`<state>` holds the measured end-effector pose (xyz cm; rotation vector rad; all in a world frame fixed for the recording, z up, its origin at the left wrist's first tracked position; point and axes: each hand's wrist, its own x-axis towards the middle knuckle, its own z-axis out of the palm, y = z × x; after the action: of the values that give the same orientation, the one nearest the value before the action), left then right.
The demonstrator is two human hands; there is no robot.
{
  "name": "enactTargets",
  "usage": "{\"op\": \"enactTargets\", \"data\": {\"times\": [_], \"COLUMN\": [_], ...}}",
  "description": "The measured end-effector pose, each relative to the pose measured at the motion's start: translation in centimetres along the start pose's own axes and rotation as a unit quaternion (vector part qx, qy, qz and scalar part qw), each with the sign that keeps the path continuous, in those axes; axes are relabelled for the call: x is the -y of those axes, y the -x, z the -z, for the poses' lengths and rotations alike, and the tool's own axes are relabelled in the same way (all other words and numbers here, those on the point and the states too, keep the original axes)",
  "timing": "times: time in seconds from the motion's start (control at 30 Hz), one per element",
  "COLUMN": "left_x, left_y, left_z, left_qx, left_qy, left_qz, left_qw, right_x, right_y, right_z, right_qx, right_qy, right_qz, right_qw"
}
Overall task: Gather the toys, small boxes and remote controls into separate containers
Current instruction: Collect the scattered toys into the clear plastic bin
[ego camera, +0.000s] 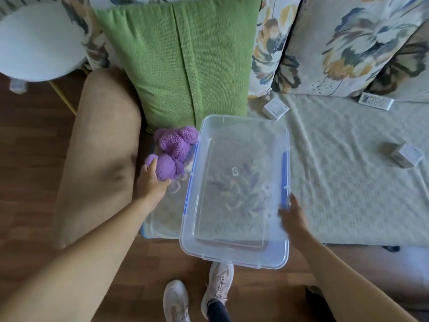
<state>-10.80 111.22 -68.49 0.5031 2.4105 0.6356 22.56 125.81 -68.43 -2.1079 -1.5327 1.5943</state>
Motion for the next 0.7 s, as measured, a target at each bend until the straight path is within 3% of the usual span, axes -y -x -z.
{"op": "enactTargets", "data": {"times": [0.13,0.3,0.47,0.6,0.7], "left_x": [0.7,1.6,1.4,0.2,-1.7], "left_y": [-4.1,-5.7,-5.0,-2.4,0.2], "left_z": [-1.7,-3.4,-2.2,1.6,4.8], "left_qx": [0.017,0.003,-0.100,-0.185,-0.224], "left_qy": [-0.036,0.031,0.028,0.087,0.125], "left_qz": [0.049,0.056,0.048,0.057,0.003], "left_qw": [0.998,0.998,0.993,0.977,0.966], "right_x": [-0.7,-1.4,-1.3,0.1,2.0], "right_y": [-1.9,-2.8,-2.8,-0.1,2.8], "right_z": [-1.6,-2.3,-2.5,-2.8,-3.3], "right_qx": [0.010,0.001,-0.005,0.003,0.003], "right_qy": [-0.013,-0.036,-0.058,-0.078,-0.074], "right_qz": [0.020,0.032,0.005,-0.003,-0.002], "right_qw": [1.000,0.999,0.998,0.997,0.997]}}
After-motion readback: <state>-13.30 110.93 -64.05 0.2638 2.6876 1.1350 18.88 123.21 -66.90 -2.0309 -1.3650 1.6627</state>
